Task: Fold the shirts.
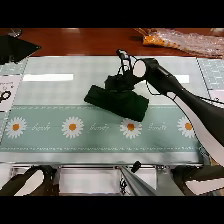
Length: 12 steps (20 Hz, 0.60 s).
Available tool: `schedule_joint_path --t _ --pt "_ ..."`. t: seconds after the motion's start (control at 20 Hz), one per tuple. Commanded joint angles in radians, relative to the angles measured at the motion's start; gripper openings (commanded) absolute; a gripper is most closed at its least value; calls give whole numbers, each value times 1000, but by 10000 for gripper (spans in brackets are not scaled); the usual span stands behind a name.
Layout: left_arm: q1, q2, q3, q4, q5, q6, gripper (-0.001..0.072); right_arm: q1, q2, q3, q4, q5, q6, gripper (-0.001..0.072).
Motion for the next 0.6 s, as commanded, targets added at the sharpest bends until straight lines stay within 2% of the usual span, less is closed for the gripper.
schedule_joint_path --t 0.0,0.05,0.1,0.15,0.2,0.25,0.4,0.55 --pt "-13 20 0 1 -27 0 22 12 -42 1 126 -138 24 161" --pt "-21 19 0 1 -24 0 22 12 -45 1 173 -167 7 172" --pt "-28 17 -3 1 -14 1 22 12 -45 1 219 -190 -23 235" --pt "-34 15 -13 2 3 1 22 12 -45 1 249 -199 -49 390" --pt "-39 15 -27 2 23 1 22 8 -43 2 275 -190 -74 477" --pt "-39 15 -45 2 41 0 22 0 -36 2 285 -165 -100 500" --pt "-39 15 -106 2 58 0 22 -50 6 2 262 -59 -161 500" --pt "-39 15 -166 2 58 2 22 -137 82 2 109 113 -162 499"
